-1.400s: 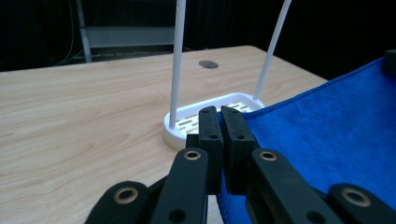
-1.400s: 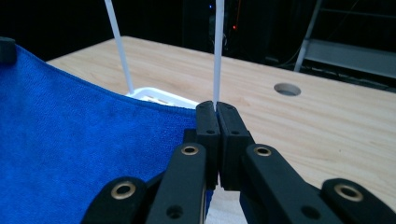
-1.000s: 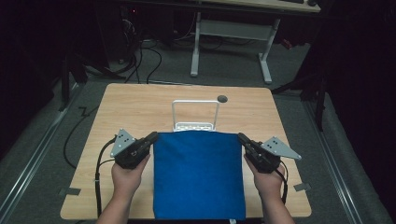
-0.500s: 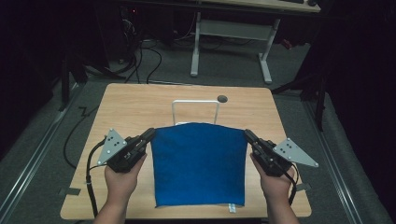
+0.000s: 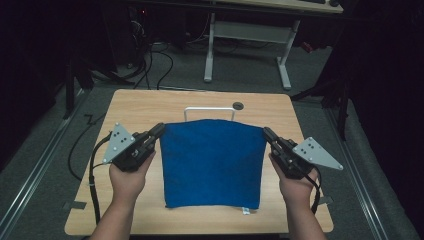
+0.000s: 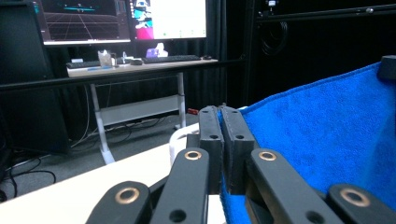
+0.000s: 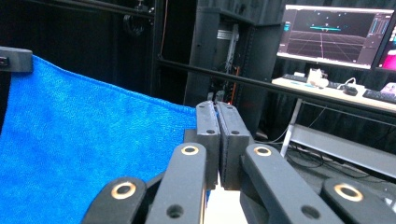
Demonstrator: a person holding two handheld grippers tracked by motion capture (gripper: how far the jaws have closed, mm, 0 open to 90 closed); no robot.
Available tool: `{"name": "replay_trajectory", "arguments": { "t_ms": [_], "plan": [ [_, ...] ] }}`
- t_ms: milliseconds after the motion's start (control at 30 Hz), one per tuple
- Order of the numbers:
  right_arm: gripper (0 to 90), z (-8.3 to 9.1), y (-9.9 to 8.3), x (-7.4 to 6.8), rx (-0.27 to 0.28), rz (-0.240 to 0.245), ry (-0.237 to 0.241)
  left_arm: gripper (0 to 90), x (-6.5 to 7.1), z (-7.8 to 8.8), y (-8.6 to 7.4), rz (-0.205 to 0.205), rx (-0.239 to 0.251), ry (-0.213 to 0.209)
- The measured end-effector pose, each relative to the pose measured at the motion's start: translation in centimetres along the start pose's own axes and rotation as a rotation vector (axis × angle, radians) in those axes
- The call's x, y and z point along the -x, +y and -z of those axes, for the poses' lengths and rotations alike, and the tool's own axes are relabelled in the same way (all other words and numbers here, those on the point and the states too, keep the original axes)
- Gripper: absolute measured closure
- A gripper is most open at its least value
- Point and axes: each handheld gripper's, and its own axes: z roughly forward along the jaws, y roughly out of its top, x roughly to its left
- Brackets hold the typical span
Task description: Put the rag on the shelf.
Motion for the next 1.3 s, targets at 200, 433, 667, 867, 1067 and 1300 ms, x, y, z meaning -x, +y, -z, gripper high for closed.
{"name": "replay_trajectory", "arguments": {
  "t_ms": [200, 433, 667, 867, 1067, 1300],
  "plan": [
    [89.4, -1.5, 1.5, 0.9, 0.006, 0.010, -0.016, 88.4, -1.0, -1.4, 1.8, -0.031, 0.000, 0.002],
    [89.5, -4.1, 2.5, 3.0, -0.010, -0.032, -0.031, 88.4, -2.6, -3.9, 2.3, -0.050, -0.029, 0.034],
    [89.5, -6.1, 3.6, 4.2, -0.016, -0.040, -0.043, 88.4, -4.7, -6.2, 3.1, -0.037, -0.069, 0.070],
    [89.5, -7.5, 4.1, 4.7, -0.027, -0.040, -0.046, 88.6, -5.4, -7.6, 4.2, -0.054, -0.080, 0.083],
    [89.5, -8.9, 4.7, 5.0, -0.030, -0.030, -0.052, 88.6, -5.7, -8.6, 5.2, -0.087, -0.082, 0.100],
    [89.5, -10.5, 5.0, 6.0, -0.042, -0.045, -0.074, 88.7, -6.7, -10.4, 5.6, -0.104, -0.106, 0.137]
  ]
}}
